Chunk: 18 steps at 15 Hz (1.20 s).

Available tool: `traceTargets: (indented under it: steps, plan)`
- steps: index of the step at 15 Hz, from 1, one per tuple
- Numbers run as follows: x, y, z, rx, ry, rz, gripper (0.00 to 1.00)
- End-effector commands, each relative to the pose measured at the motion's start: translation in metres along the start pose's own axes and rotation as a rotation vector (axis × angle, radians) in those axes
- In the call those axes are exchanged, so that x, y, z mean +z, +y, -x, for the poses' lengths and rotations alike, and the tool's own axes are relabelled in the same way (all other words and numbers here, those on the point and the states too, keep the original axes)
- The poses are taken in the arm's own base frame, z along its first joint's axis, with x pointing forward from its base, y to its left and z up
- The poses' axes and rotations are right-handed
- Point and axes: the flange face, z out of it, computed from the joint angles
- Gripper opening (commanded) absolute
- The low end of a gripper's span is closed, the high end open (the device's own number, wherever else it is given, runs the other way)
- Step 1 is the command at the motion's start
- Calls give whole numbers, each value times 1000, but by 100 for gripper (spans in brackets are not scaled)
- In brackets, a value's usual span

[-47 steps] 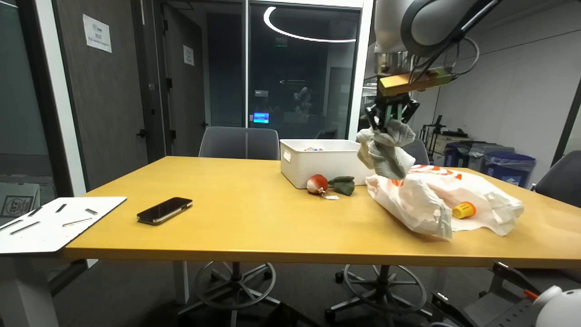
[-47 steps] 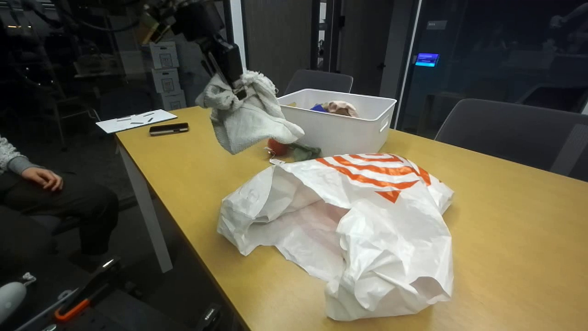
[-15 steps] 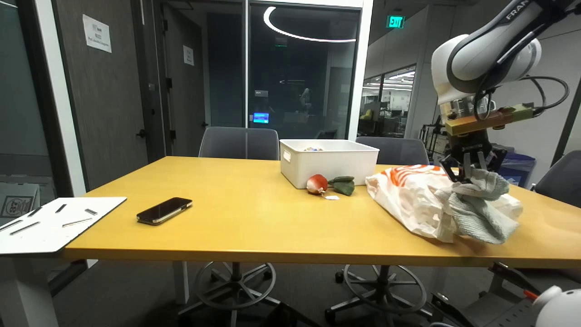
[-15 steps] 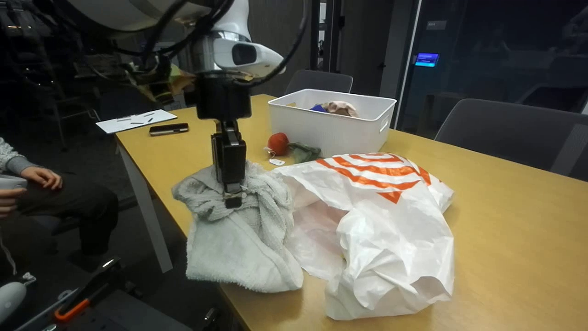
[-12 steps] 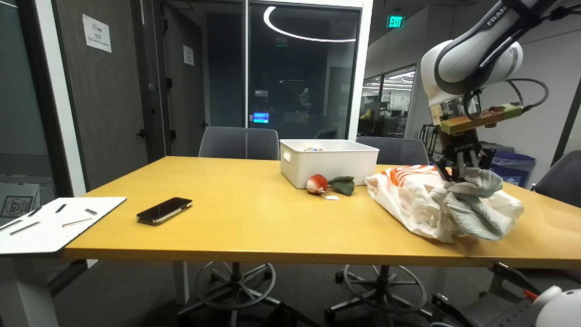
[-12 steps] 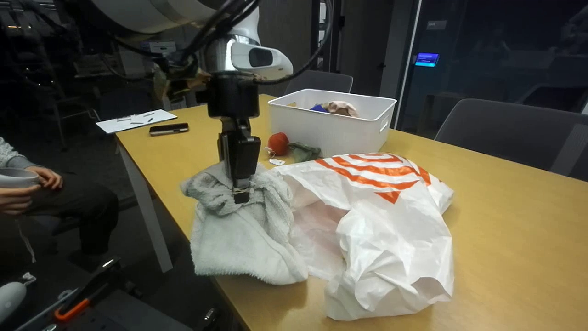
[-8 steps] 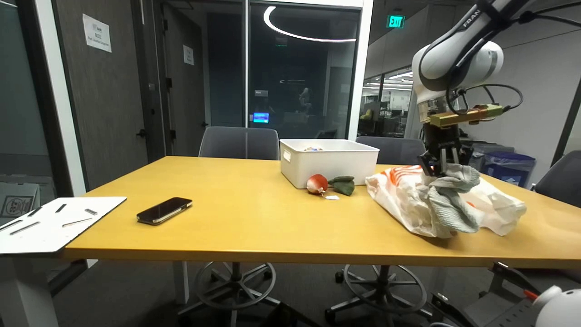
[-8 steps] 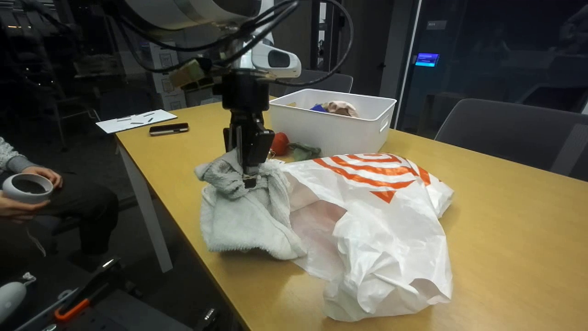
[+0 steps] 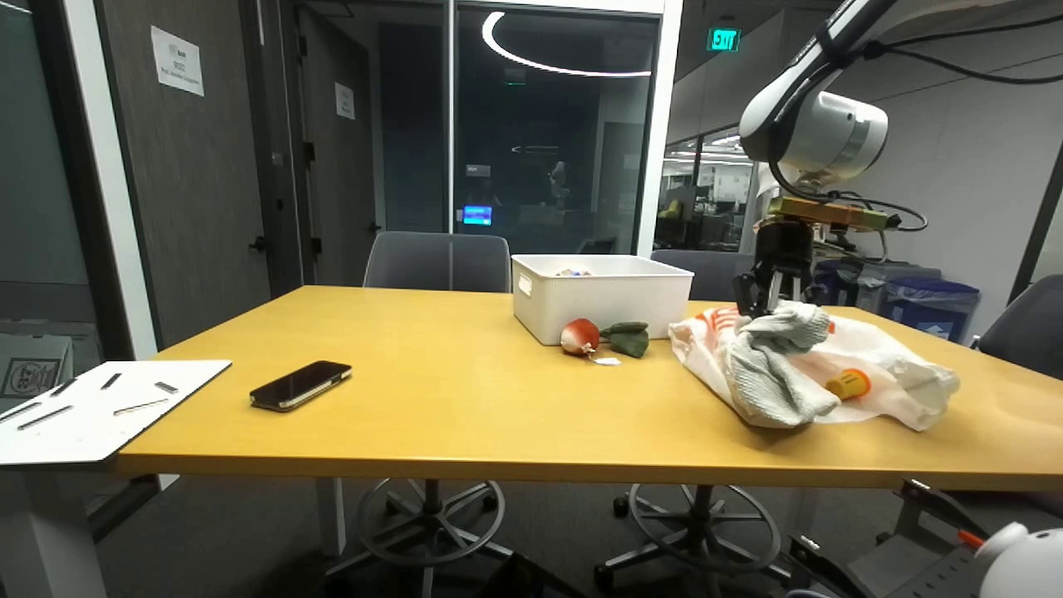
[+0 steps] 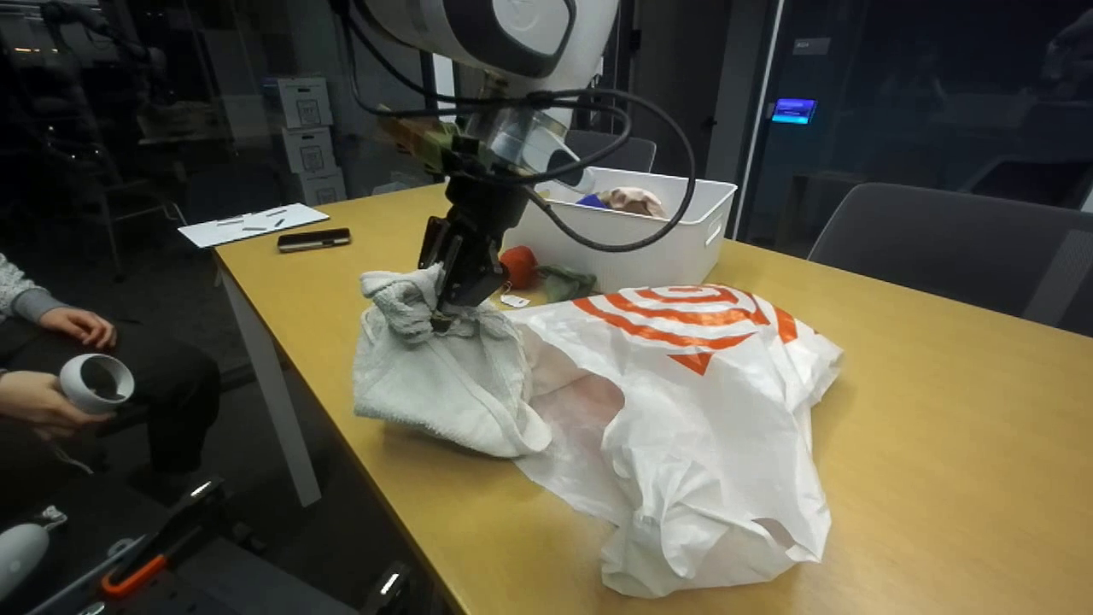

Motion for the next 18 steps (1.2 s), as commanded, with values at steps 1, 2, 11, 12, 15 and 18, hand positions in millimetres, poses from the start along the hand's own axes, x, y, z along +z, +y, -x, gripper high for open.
traceTargets:
  steps: [1,2,11,12,15,18]
  plan:
    - [3,5,-25,80,-122,-46,4]
    - [6,11,-29,127,-152,-41,4]
    - [36,68,-72,391,-190,-18,4]
    - [41,73,-75,404,-199,-26,4]
    - [46,85,-83,443,-167,44,4]
    - [42,84,-95,427,-53,165,4]
